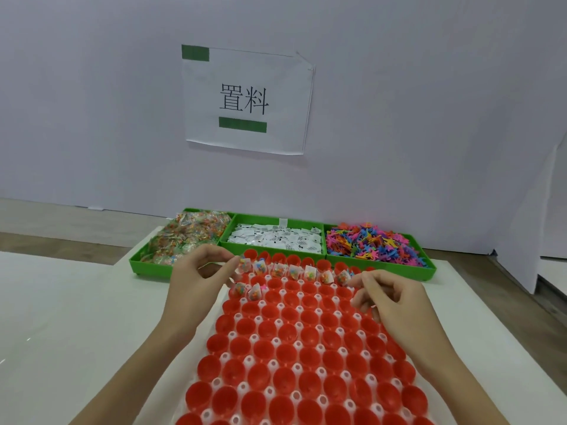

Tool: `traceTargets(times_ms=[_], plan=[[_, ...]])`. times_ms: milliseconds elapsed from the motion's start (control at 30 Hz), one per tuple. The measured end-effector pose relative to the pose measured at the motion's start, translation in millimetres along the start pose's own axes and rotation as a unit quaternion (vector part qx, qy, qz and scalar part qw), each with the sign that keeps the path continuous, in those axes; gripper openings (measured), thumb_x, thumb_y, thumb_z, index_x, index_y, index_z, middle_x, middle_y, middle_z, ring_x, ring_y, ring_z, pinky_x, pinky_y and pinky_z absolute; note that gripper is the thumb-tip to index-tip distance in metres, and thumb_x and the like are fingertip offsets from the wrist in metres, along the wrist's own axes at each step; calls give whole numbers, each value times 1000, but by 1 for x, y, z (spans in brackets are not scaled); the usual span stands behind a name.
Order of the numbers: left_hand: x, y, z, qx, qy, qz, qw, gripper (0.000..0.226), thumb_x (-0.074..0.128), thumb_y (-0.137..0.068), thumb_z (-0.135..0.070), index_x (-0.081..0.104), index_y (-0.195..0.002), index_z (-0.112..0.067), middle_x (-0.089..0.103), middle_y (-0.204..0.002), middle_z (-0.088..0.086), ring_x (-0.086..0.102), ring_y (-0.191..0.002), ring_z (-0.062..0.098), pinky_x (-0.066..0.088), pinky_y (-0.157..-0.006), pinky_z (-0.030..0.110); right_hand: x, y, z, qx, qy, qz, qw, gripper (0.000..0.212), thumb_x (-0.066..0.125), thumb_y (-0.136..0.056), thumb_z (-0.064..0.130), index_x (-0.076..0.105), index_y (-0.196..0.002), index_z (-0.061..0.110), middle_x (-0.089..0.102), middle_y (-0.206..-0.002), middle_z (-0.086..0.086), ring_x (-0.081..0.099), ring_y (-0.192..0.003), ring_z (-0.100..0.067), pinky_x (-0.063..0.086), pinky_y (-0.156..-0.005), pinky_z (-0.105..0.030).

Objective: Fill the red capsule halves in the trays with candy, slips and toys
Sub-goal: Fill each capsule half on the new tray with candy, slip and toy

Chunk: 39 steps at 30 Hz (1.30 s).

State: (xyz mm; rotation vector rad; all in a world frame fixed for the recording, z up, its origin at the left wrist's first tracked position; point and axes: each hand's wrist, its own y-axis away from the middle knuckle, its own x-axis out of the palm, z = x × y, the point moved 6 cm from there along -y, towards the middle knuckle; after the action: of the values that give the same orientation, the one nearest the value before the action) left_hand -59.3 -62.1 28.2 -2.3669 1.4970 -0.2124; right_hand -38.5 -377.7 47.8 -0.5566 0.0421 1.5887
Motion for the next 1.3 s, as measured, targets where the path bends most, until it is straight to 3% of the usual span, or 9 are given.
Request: traceTargets(times_ms=[267,467,533,667,800,933,1067,1200,1300], plan=[[-7,-7,6,-21,24,34,999,10,80,-87,-11,71,-90,-9,76,-79,6,76,-71,21,57,-65,17,62,-71,34,-50,181,66,980,10,65,-98,22,75,-98,25,75,-75,11,70,-71,-3,53,-73,-16],[-13,-12,17,-42,49,28,997,10,80,-86,-9,71,-89,-7,75,-82,10,75,-74,29,58,-67,23,124,-159,24,-68,301,145,940,12,68,-97,18,78,-104,18,76,-102,-6,58,-71,0,42,-65,-18],[-11,-12,18,-40,55,33,997,10,80,-86,-8,71,-88,-7,75,-80,10,75,-73,29,58,-66,22,138,-173,14,-73,343,179,919,12,71,-94,19,79,-103,17,75,-110,-7,58,-74,-2,44,-78,-21],[-9,-12,18,-39,50,49,997,10,81,-86,-10,72,-88,-9,75,-80,9,75,-71,26,57,-65,22,153,-184,0,-85,401,220,885,18,77,-90,26,79,-105,18,71,-121,-6,66,-105,-19,49,-96,-35],[-10,-15,16,-36,45,52,997,9,80,-86,-8,72,-88,-8,76,-79,8,75,-69,24,57,-63,21,158,-187,-6,-104,431,214,870,17,76,-90,25,77,-106,18,71,-115,-7,62,-91,-16,53,-92,-36],[-15,-17,17,-38,40,40,998,8,80,-86,-7,72,-88,-7,76,-80,9,76,-70,25,57,-62,21,160,-190,-8,-96,438,211,869,7,75,-90,15,75,-96,11,72,-111,-7,68,-99,-21,53,-85,-31],[-14,-15,21,-49,39,44,997,9,80,-86,-6,72,-89,-7,75,-83,9,76,-71,27,58,-62,24,161,-190,-8,-93,434,205,873,7,75,-91,15,73,-92,8,74,-103,-8,63,-85,-16,50,-79,-28],[-10,-14,21,-57,55,53,995,13,79,-88,-9,74,-99,-12,77,-83,8,77,-72,28,59,-62,24,152,-187,-9,-96,383,169,903,13,74,-92,21,76,-93,7,74,-98,-6,60,-76,-10,54,-81,-32],[-6,-11,19,-56,68,72,994,15,78,-89,-8,76,-103,-14,78,-84,9,78,-75,28,63,-69,28,139,-180,-3,-85,313,135,936,15,71,-95,21,78,-100,8,76,-103,-6,61,-82,-9,47,-79,-22]])
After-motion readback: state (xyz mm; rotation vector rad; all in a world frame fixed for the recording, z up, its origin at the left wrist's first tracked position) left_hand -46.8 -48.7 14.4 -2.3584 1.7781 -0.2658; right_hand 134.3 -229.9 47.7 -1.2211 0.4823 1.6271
